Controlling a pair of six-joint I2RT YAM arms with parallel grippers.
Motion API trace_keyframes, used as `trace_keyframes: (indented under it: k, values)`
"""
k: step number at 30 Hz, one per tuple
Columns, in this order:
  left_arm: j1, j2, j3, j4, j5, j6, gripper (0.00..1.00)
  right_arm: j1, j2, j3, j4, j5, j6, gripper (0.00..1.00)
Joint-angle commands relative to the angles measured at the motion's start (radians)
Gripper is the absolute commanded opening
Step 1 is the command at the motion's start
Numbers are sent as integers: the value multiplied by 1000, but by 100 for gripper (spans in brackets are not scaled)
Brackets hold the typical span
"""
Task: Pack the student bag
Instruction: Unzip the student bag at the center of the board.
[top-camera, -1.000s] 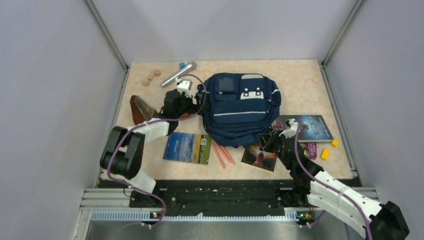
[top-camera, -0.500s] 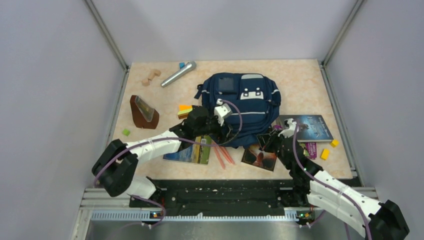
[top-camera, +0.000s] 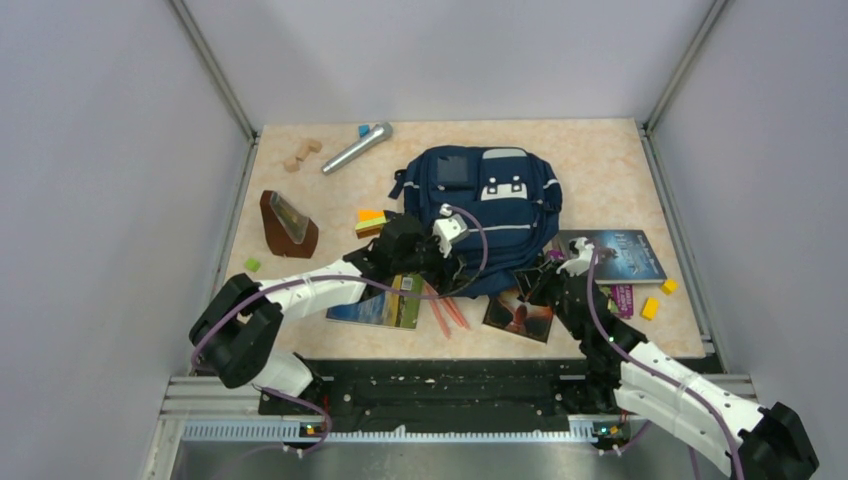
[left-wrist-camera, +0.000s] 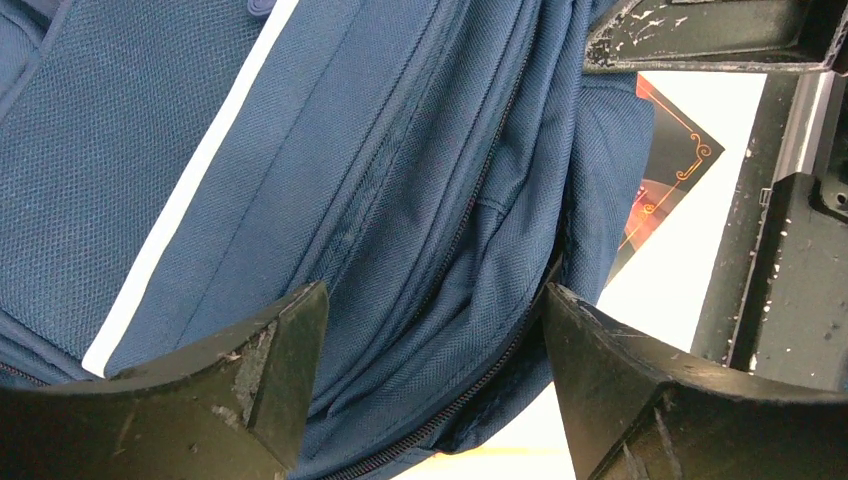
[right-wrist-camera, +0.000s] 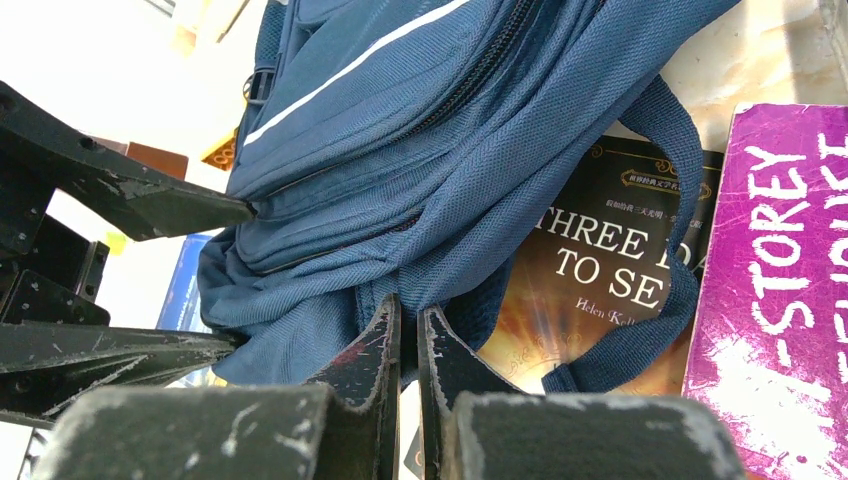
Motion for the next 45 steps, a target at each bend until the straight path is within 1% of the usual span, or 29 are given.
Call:
trace_keyframes:
  k: [1,3,5,6,7,8,9,10,14,18,20,22,26,28,29,31,32,33,36,37,45]
  values:
    - [-16,-18,24,0,-33,49,83,-8,-23,20,96,-7,-6,0]
    - [-17,-10,29,-14,-68,56,79,-8,-24,22,96,-9,-4,0]
    - [-18,-8,35,-16,-92,56,71,-8,-26,22,96,-10,-4,0]
    - [-18,-10,34,-10,-100,54,64,-9,-28,21,95,-9,-4,0]
    - [-18,-13,32,2,-112,49,54,-8,-29,20,94,-10,-4,0]
    - [-18,-19,29,14,-122,44,48,-9,-30,20,94,-8,-2,0]
    - [-18,-26,27,23,-130,42,44,-9,-31,20,92,-8,-2,0]
    - [-18,-34,23,35,-138,37,44,-9,-31,19,91,-7,-2,0]
    - [-18,-61,18,75,-142,19,44,-9,-30,14,90,-2,-2,0]
    - [-18,-60,33,78,-166,14,40,-8,-31,10,87,-3,0,0]
    - [-18,-55,37,77,-180,13,40,-9,-31,9,85,-5,2,0]
    - [-18,-52,40,77,-178,12,44,-8,-30,9,85,-6,2,0]
    - [-18,-39,41,84,-162,10,49,-8,-31,8,85,-5,1,0]
    - [-18,-33,44,83,-163,9,57,-8,-31,8,85,-5,1,0]
    - [-18,-31,45,82,-165,9,64,-8,-31,8,85,-6,1,0]
    - [-18,-26,48,79,-164,8,68,-8,-30,9,85,-7,0,0]
    - [-18,-27,48,79,-165,8,68,-8,-30,9,84,-7,0,0]
    - [-18,-27,47,80,-167,7,66,-8,-31,9,84,-7,0,0]
    - [-18,-38,41,89,-175,5,54,-8,-30,9,82,-7,0,0]
    - [-18,-42,38,94,-176,5,53,-8,-31,9,82,-8,0,0]
    - [-18,-65,32,103,-164,-6,52,-8,-30,6,85,-10,3,0]
